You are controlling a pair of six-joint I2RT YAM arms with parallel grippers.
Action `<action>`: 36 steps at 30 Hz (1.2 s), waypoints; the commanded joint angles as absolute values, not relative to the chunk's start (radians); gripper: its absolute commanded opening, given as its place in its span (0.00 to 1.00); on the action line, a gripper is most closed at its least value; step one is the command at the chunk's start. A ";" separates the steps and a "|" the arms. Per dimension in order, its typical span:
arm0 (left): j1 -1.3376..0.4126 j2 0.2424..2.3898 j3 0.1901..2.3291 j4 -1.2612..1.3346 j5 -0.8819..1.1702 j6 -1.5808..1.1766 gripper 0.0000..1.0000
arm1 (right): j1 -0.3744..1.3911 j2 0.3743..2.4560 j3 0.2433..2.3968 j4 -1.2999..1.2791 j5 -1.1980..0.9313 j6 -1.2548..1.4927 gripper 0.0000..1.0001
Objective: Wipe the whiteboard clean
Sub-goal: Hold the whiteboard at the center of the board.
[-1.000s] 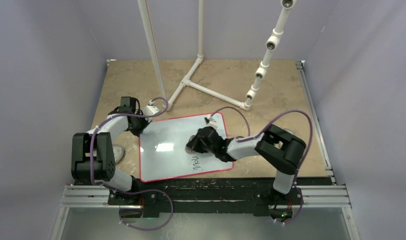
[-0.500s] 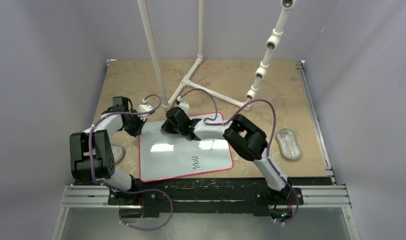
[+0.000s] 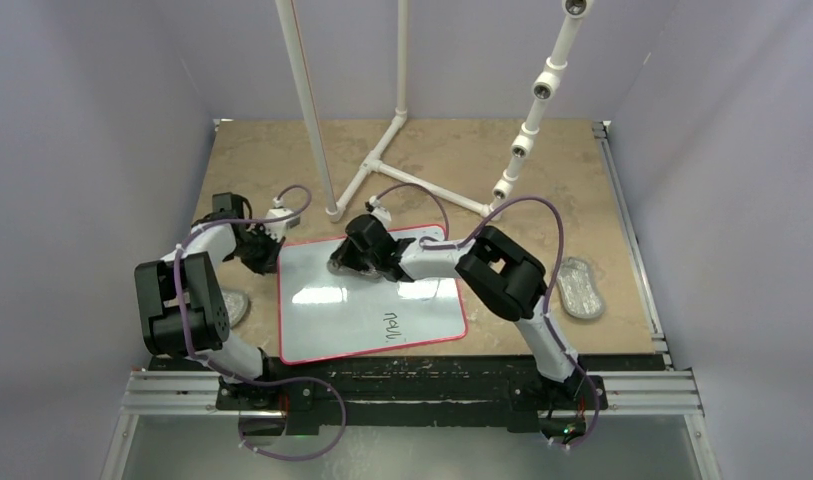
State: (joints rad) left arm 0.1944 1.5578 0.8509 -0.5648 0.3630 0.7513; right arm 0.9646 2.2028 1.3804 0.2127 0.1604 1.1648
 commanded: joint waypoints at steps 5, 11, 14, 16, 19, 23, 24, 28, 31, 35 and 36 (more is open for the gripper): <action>0.305 1.627 0.873 -0.763 0.367 0.833 0.00 | 0.985 2.378 1.557 -0.108 0.257 1.121 0.00; 0.302 1.658 0.820 -0.751 0.409 0.863 0.00 | 1.026 2.464 1.713 -0.103 0.287 1.137 0.00; 0.291 1.648 0.814 -0.763 0.428 0.865 0.00 | 1.032 2.533 1.827 -0.103 0.259 1.143 0.00; 0.282 1.644 0.810 -0.770 0.435 0.873 0.00 | 1.035 2.571 1.899 -0.118 0.236 1.140 0.00; 0.277 1.641 0.810 -0.781 0.467 0.881 0.00 | 1.043 2.560 1.893 -0.102 0.242 1.135 0.00; 0.246 1.660 0.811 -0.775 0.498 0.859 0.00 | 1.046 2.494 1.733 0.134 0.196 1.103 0.00; 0.238 1.666 0.814 -0.776 0.501 0.852 0.00 | 1.048 2.496 1.736 0.154 0.179 1.096 0.00; 0.233 1.641 0.831 -0.786 0.516 0.831 0.00 | 1.058 2.551 1.811 0.193 0.107 1.052 0.00; 0.232 1.623 0.836 -0.806 0.506 0.841 0.00 | 1.059 2.606 1.892 0.133 0.067 1.047 0.00; 0.232 1.637 0.838 -0.798 0.508 0.828 0.00 | 1.054 2.548 1.785 0.111 0.085 1.049 0.00; 0.232 1.642 0.841 -0.796 0.506 0.821 0.00 | 1.048 2.512 1.723 0.106 0.119 1.054 0.00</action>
